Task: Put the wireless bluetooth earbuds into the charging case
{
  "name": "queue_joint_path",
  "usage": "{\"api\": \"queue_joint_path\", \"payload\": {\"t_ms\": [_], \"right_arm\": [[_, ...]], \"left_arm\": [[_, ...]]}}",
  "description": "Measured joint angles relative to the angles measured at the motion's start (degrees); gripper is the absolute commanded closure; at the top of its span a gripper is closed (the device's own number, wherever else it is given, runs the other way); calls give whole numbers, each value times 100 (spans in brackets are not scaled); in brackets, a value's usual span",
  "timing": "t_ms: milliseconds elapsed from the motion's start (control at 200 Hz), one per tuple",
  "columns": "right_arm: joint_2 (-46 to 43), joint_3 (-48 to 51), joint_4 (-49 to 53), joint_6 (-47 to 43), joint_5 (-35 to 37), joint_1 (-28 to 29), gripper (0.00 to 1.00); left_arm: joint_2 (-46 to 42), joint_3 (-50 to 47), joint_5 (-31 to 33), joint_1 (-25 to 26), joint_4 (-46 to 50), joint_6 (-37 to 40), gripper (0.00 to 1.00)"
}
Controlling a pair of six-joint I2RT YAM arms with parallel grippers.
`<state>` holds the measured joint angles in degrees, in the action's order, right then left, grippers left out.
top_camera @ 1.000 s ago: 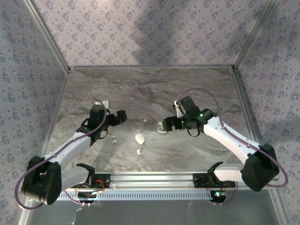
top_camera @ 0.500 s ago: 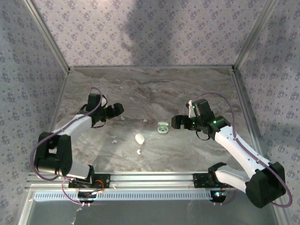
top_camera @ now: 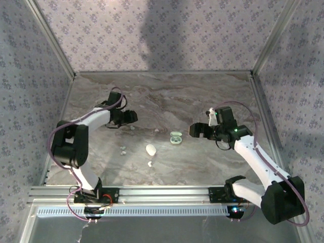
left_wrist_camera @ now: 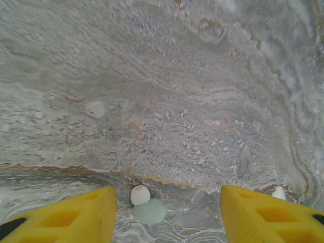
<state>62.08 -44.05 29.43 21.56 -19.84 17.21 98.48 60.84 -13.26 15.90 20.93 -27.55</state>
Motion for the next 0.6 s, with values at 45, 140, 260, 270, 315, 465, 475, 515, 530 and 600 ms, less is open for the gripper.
{"api": "queue_joint_path", "payload": {"t_ms": [45, 140, 260, 270, 315, 465, 475, 515, 530, 600], "right_arm": [[35, 0, -9, -11, -59, -9, 8], [76, 9, -37, -20, -151, -28, 11], [83, 37, -74, -22, -256, -61, 14], [83, 37, -79, -20, -260, -63, 14], [92, 44, -98, -22, -302, -72, 15], [125, 72, -144, -22, -387, -96, 19], [127, 74, -144, -20, -391, -96, 19], [151, 76, -144, -17, -407, -103, 20], [162, 76, -144, -22, -413, -107, 20], [199, 81, -146, -22, -448, -116, 22]], "left_arm": [[107, 39, 2, 37, 46, 7, 42], [275, 109, 2, 81, 157, 9, 45], [424, 210, 90, 151, 236, 7, 49], [433, 216, 94, 153, 249, 13, 49], [452, 243, 131, 177, 278, 17, 51], [487, 256, 280, 236, 380, 24, 54], [487, 256, 286, 247, 387, 26, 55], [487, 256, 323, 262, 409, 37, 56], [487, 256, 343, 269, 420, 31, 57], [487, 256, 398, 304, 459, 28, 60]]}}
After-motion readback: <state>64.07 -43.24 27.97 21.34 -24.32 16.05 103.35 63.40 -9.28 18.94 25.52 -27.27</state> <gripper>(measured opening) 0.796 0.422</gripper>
